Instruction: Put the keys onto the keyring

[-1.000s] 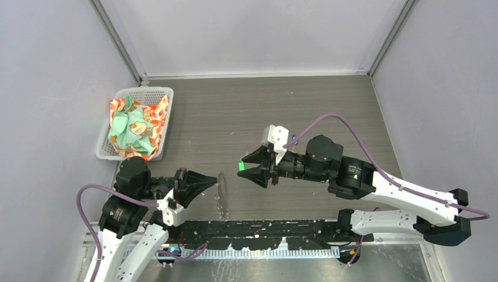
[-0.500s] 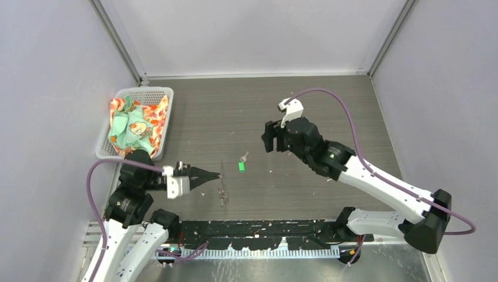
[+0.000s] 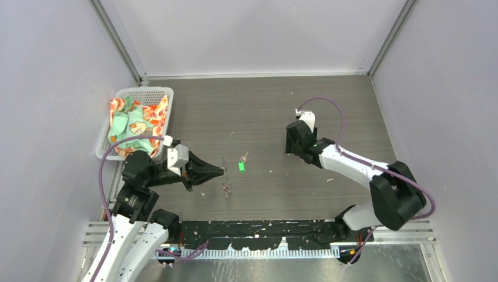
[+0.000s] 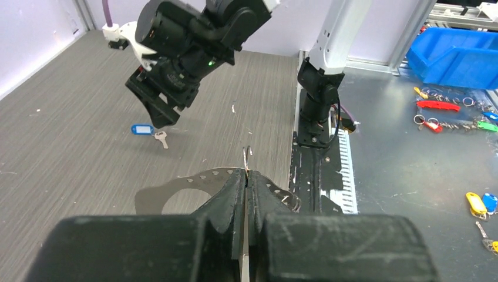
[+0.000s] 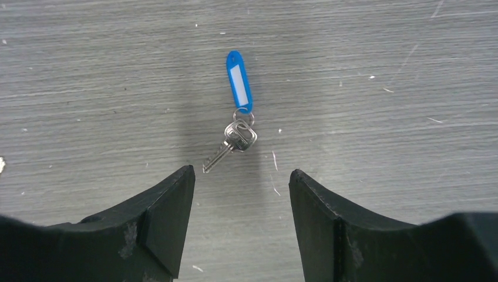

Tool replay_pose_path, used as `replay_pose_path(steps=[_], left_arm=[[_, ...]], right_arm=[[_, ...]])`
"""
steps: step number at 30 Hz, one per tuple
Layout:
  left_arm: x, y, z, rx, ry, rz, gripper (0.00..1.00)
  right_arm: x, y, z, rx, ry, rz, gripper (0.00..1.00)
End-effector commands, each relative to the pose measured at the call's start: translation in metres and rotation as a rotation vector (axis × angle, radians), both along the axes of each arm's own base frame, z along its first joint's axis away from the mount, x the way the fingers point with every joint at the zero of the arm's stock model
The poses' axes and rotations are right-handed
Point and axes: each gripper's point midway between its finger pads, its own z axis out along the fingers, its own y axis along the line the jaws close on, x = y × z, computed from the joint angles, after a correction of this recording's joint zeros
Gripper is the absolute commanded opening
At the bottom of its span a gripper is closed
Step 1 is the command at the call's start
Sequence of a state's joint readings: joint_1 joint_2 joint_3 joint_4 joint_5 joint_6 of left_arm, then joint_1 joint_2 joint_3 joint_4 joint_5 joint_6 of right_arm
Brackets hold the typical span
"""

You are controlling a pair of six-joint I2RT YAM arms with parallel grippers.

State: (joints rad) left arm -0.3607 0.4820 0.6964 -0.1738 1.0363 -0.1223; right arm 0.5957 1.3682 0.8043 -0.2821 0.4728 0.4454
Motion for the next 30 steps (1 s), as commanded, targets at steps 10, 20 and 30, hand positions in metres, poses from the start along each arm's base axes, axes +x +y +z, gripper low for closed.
replay_pose_path(steps=[10, 20, 30], left_arm=[[-0.001, 0.003, 0.019, -0.042, -0.034, 0.038, 0.00], [-0.002, 0.005, 0.020, -0.039, -0.037, 0.045, 0.01], [0.000, 0.004, 0.018, -0.034, -0.032, 0.048, 0.00]], right_arm=[[0.061, 0.007, -0.036, -0.035, -0.019, -0.034, 0.46], [0.071, 0.018, -0.046, -0.062, -0.004, 0.041, 0.36], [0.061, 0.034, -0.043, -0.068, -0.002, 0.124, 0.38]])
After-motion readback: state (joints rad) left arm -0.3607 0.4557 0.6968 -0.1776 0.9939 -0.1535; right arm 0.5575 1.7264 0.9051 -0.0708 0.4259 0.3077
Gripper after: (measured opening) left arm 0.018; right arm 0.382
